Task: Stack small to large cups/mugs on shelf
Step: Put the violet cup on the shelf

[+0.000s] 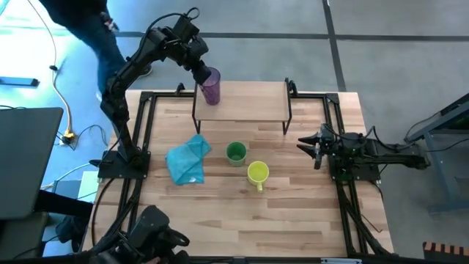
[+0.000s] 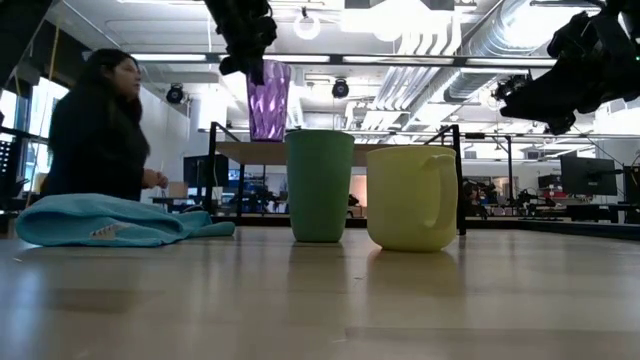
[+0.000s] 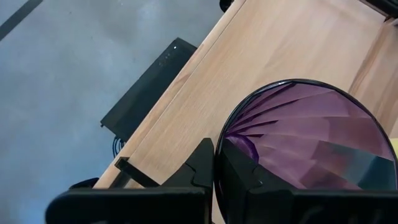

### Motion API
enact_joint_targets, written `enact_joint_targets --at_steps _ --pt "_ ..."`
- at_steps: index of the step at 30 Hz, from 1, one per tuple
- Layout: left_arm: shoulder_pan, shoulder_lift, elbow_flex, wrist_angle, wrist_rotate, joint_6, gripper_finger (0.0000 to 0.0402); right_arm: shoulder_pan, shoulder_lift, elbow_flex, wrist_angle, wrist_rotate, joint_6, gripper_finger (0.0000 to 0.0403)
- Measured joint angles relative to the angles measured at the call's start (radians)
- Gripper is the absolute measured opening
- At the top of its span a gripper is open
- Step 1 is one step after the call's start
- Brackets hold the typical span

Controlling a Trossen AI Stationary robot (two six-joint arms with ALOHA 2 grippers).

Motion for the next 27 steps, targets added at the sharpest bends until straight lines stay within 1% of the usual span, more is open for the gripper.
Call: enact_joint_targets --at_steps 9,17,27 --pt "0.000 0.019 0.001 0.000 0.001 -0.009 0.0000 0.000 0.072 0.000 0.003 0.000 0.016 0.0128" --pt "0.000 0.020 0.001 0.000 0.001 -0.010 0.0003 0.000 0.102 0.000 0.037 0.000 0.001 0.0128" --pt "0.000 0.024 0.000 -0.007 -0.003 -0.002 0.0061 0.000 0.104 0.000 0.045 0.000 -0.008 0.0128"
